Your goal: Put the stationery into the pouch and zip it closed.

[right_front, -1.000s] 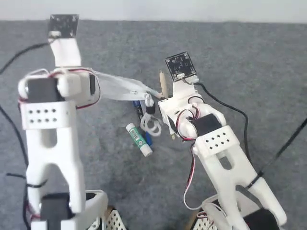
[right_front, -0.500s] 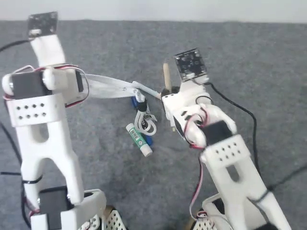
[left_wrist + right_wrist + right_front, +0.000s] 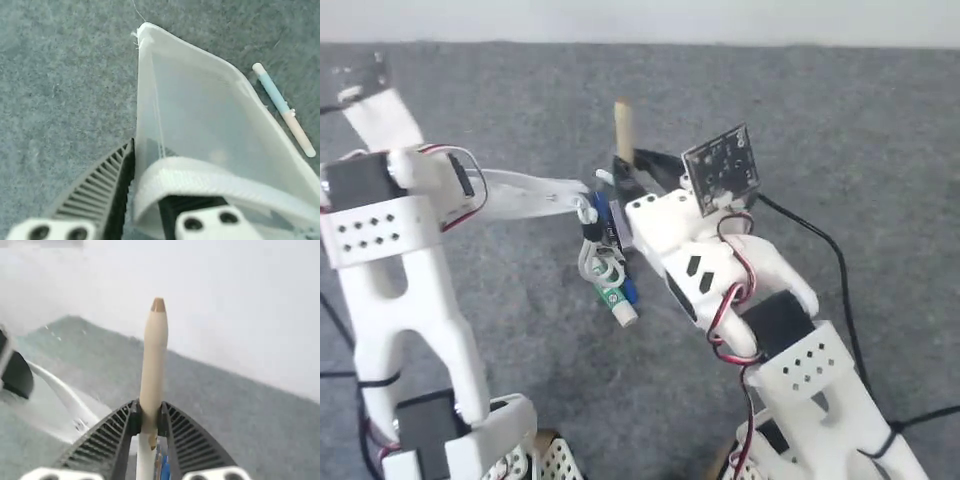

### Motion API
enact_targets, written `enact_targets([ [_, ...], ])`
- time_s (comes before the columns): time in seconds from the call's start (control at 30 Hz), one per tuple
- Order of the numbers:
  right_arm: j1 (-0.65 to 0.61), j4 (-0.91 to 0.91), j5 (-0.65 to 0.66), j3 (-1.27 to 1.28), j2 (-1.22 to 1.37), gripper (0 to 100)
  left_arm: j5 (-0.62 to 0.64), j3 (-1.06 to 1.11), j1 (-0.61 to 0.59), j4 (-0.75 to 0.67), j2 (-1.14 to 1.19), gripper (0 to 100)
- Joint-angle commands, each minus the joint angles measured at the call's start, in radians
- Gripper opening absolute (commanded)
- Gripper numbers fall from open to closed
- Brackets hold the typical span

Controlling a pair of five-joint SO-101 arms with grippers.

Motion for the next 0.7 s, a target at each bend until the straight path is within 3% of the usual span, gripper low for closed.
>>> enact_targets([
  [0.0, -0.048, -0.114, -0.005, -0.046, -0.044, 0.7, 0.015, 0.005, -0.005, -0.038, -0.005, 4],
  [0.67, -0.232, -0.553, -0.006, -0.014, 0.045, 0.7, 0.012, 0.012, 0.003, -0.057, -0.011, 1],
])
